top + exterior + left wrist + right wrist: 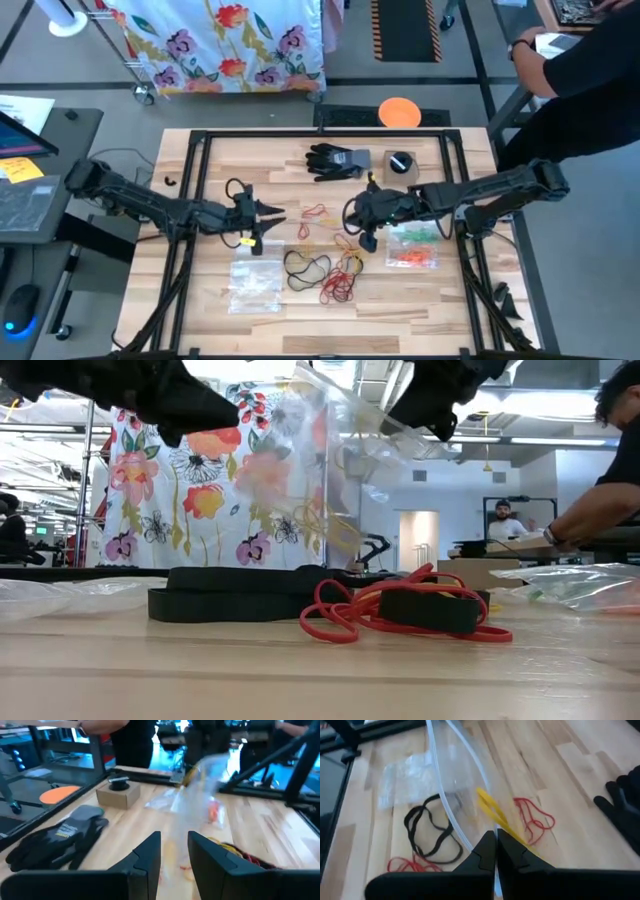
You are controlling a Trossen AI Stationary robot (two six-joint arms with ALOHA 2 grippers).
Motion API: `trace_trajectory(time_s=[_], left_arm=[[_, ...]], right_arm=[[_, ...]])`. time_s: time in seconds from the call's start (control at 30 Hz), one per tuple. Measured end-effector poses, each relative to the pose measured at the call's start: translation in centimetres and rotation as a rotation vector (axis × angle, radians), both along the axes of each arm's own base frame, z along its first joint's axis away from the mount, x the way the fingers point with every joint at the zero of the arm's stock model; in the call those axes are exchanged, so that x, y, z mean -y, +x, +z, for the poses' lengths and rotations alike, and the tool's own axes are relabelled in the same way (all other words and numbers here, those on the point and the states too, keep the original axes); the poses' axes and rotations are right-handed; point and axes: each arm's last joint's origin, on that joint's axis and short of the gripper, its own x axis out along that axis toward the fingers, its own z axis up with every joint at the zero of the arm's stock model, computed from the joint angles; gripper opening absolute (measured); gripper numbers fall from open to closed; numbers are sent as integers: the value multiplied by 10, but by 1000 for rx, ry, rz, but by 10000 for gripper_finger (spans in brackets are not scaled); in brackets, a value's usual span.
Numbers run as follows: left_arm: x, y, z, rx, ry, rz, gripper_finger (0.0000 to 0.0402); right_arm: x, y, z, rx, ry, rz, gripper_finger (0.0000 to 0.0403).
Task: Sort rubber bands
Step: Put the yellow rubber band into the transparent zip bag
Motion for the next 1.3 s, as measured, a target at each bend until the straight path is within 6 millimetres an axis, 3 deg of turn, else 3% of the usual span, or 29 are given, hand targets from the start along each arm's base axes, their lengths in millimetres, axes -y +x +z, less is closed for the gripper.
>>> trace_trajectory(time_s=[0.2,0.3,0.5,0.63,0.9,1.1,1.3], left_arm=[[-4,1,3,28,-21,-7,93],[-4,2,5,54,-30,-46,93],[-5,2,22,222,-28,-58,93],[-17,8,29,247,-211,-78,93],[-42,37,-3,131,-528,-89,93],[-44,64,-21,161,-625,-244,93],[-43,96,-31,130,-656,-320,93]], right_arm=[[14,2,5,7,-37,-53,5],[8,4,12,36,-80,-9,5],[-1,18,-23,-126,24,82,5],[-14,26,-37,-152,-1,160,5],[-30,42,-43,-120,-77,262,5],[-34,48,-27,-63,-104,288,5],[-35,48,-26,-69,-106,292,5]])
